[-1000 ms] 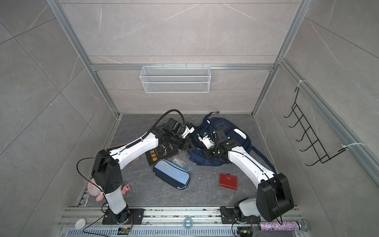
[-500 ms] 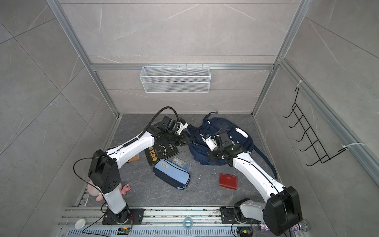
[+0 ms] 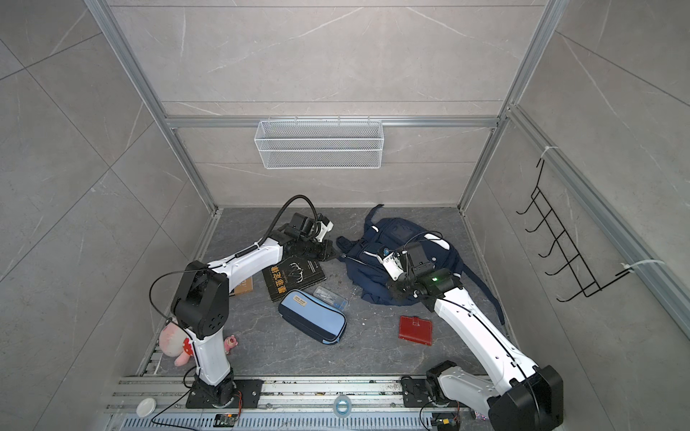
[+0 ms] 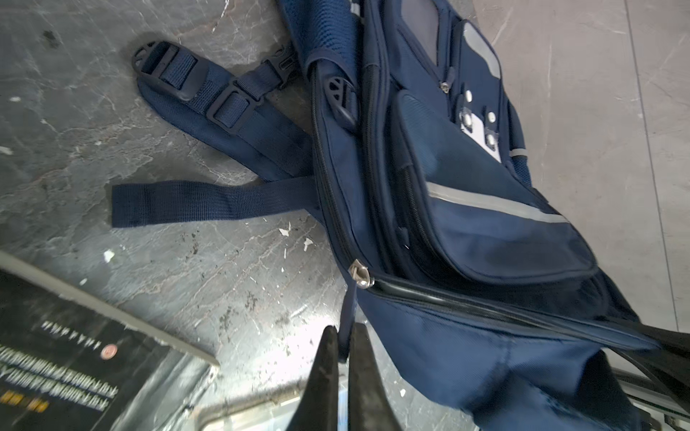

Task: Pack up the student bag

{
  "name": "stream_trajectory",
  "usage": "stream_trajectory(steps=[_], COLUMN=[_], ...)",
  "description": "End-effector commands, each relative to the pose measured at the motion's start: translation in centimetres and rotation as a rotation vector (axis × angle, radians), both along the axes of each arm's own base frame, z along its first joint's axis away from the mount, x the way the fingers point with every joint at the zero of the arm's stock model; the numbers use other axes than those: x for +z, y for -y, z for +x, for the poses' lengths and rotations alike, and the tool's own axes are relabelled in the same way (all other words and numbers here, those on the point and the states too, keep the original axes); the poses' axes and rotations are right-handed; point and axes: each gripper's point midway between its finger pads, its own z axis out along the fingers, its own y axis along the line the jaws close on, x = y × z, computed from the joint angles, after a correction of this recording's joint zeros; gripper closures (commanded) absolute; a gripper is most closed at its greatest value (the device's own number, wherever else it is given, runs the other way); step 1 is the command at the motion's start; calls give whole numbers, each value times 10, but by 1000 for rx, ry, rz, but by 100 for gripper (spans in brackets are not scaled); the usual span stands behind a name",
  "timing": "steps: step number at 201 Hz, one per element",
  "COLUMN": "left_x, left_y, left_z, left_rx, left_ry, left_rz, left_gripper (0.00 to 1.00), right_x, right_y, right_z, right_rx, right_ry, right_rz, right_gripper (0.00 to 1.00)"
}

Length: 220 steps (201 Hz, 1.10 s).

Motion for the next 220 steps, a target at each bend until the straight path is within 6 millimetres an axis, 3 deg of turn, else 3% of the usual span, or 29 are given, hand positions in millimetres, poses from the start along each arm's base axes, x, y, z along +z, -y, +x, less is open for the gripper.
stream_trajectory(steps=[1,19,43,71,102,115,145,171,202,220], left_x=[31,40,49,59,78,86,91,90,94,96], left_y=[-3,8,19,37,50,54,53,53,54,54], left_z=[25,6,-23,-49,-51,-52,-54,-57,-57,-57], left_rx=[37,-20,-71,-111,-118,-131,-136,-151,-151,-151], left_ry=[112,107,90,70,80,88,94,83,98,106], left_rz=[-15,-36,-62,-97,-146,-174,-181,-186,-207,-216], left_gripper=[100,100,100,100,100,100,100,100,100,100], right_x=[14,21,34,38,14,0,-21,-35,-52,-56], right_y=[12,-5,-37,-88,-123,-125,-108,-97,-91,-91], right_z=[-1,3,10,12,13,13,15,15,18,22], right_rx=[-57,-42,-37,-3,0,-7,-62,-94,-130,-133], right_ry=[3,-22,-23,-56,-113,-136,-112,-137,-155,-152], right_rz=[-13,69,211,331,322,295,232,205,192,193], right_gripper=[55,38,26,20,19,19,23,42,48,65])
